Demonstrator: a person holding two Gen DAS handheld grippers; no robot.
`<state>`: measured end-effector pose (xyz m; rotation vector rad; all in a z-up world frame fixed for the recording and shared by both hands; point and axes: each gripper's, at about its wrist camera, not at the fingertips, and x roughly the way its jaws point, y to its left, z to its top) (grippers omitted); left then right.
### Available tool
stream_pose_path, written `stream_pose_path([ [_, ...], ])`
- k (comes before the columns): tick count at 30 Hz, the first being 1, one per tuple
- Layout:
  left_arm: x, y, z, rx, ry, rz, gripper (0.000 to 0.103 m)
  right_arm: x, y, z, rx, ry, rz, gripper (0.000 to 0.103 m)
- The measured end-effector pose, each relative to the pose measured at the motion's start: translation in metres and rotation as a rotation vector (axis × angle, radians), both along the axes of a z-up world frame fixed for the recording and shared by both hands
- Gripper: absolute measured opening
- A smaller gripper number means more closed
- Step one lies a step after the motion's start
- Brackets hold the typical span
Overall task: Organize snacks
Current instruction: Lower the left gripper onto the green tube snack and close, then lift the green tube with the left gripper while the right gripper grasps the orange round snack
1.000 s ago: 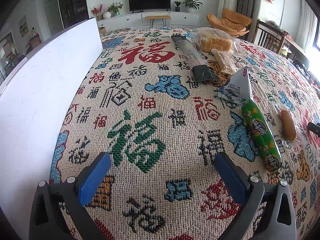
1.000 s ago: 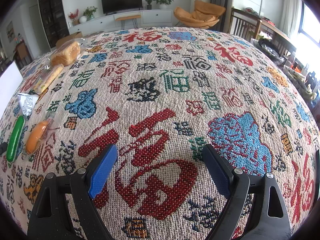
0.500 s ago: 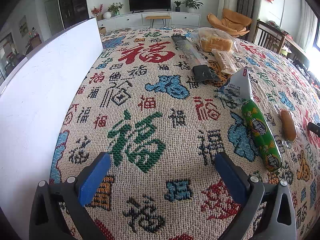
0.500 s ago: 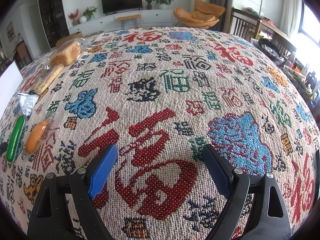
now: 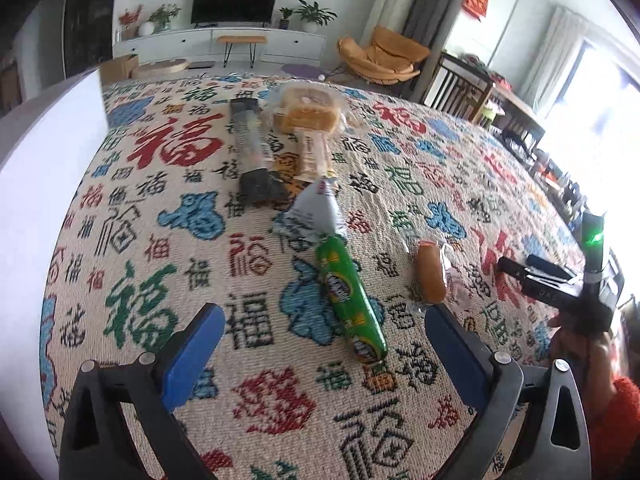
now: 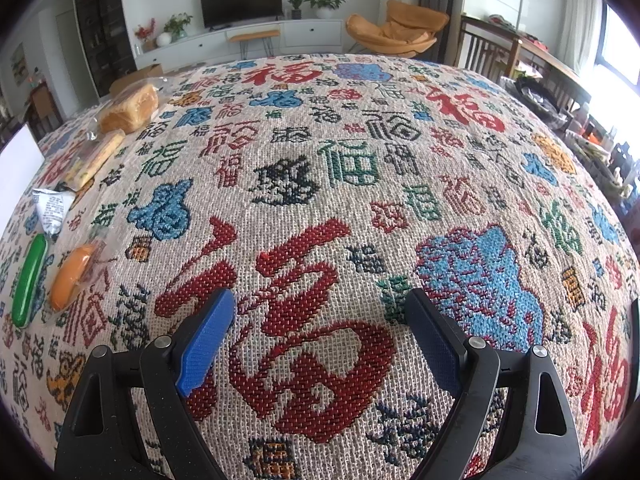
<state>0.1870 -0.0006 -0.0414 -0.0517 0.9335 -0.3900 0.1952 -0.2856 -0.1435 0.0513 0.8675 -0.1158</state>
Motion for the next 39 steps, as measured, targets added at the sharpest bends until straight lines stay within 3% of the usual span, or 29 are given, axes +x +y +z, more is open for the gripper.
stream_pose_path([
  [1,0.005,-0.011,-0.003,0.036,0.005,0.003,0.095,0.000,0.000,0.000,0.001,0.000,0.000,0.089],
  [4,0.022,-0.031,-0.022,0.107,0.078,0.041,0.074,0.000,0.000,0.000,0.000,0.000,0.000,0.089],
  [5,0.026,-0.033,-0.030,0.124,0.108,0.055,0.060,0.000,0.000,0.000,0.000,0.000,0.000,0.089],
  [7,0.021,-0.035,-0.028,0.168,0.054,0.066,0.044,0.000,0.000,0.000,0.001,0.000,0.000,0.089],
  [8,0.018,-0.033,-0.028,0.171,0.051,0.069,0.022,0.000,0.000,0.000,0.001,0.000,0.000,0.089],
  [11,0.007,-0.013,-0.025,0.118,0.053,0.079,0.023,0.000,0.000,0.000,0.001,0.000,0.000,0.089],
  [19,-0.045,0.079,-0.017,-0.014,0.022,0.252,0.022,0.000,0.000,0.000,0.001,0.000,0.000,0.089],
  [24,-0.060,0.102,-0.022,-0.032,0.004,0.280,0.022,-0.002,-0.001,0.001,0.011,-0.002,-0.005,0.089],
  [26,-0.065,0.105,-0.025,-0.035,-0.013,0.275,0.022,-0.008,0.002,0.006,0.098,0.015,-0.006,0.088],
  [30,-0.064,0.105,-0.028,-0.059,-0.021,0.257,0.023,-0.012,0.036,0.014,0.479,0.109,0.120,0.088],
  [32,-0.064,0.107,-0.027,-0.076,-0.026,0.253,0.023,0.001,0.059,0.011,0.604,0.177,0.159,0.087],
  [35,-0.068,0.110,-0.024,-0.090,-0.039,0.253,0.023,0.031,0.089,0.005,0.618,0.252,0.145,0.073],
  [36,-0.070,0.111,-0.024,-0.094,-0.044,0.254,0.023,0.038,0.098,0.008,0.573,0.227,0.123,0.070],
  [37,-0.070,0.113,-0.024,-0.098,-0.046,0.256,0.023,0.048,0.108,0.009,0.568,0.232,0.130,0.055],
  [38,-0.070,0.115,-0.025,-0.102,-0.045,0.259,0.023,0.057,0.117,0.006,0.577,0.253,0.138,0.032],
  [39,-0.070,0.117,-0.025,-0.108,-0.042,0.264,0.023,0.065,0.127,0.000,0.609,0.279,0.155,0.027],
])
